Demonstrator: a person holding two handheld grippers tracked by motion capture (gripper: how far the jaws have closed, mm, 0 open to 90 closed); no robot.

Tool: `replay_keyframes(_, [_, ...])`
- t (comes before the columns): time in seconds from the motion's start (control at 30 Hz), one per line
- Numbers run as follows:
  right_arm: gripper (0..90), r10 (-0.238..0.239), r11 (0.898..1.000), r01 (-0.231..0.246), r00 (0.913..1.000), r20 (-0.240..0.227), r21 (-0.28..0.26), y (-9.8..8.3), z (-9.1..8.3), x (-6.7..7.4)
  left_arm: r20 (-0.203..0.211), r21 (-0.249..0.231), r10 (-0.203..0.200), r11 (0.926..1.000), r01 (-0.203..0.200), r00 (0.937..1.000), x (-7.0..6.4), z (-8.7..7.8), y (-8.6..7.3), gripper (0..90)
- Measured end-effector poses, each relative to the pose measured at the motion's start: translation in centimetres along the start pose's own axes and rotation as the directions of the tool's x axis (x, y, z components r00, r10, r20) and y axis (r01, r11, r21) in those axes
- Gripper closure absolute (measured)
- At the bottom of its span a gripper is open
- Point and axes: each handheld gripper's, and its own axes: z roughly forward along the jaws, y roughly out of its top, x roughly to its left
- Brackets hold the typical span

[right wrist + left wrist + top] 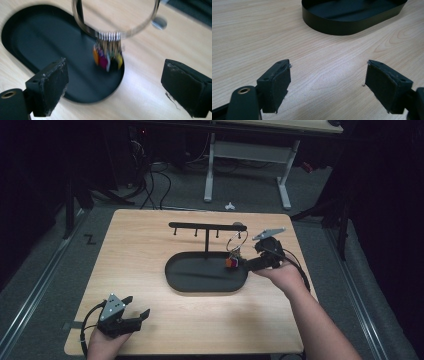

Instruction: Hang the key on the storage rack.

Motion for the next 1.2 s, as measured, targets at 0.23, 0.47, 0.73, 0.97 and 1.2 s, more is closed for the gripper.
replay_keyframes(0.23, [6.2,0.025,0.999,-0.025,0.9996,0.012,-0.027,-4.9,1.0,0.7,-0.012,0.007,0.006,1.0000,-0.005,0.9999,0.0,0.4,0.2,20.4])
replay_keyframes(0.47, [6.9,0.059,0.990,-0.057,0.9980,0.020,-0.126,-9.8,1.2,1.7,-0.008,0.011,0.012,0.9999,-0.012,0.9999,-0.1,1.1,0.5,20.2])
replay_keyframes(0.73, [9.2,0.107,0.979,-0.104,0.9942,0.008,-0.174,-14.6,1.7,3.0,0.004,0.020,0.039,0.9990,-0.039,0.9992,-0.5,2.0,1.0,20.6])
replay_keyframes(0.97, [10.9,0.148,0.953,-0.132,0.9883,0.037,-0.272,-18.0,0.0,4.4,0.002,0.017,0.045,0.9988,-0.045,0.9990,-0.7,1.6,0.9,20.6])
replay_keyframes(1.2, [13.2,0.215,0.947,-0.198,0.9758,0.042,-0.252,-17.9,0.8,3.5,0.003,0.023,0.057,0.9981,-0.057,0.9984,-0.8,1.2,0.6,20.4])
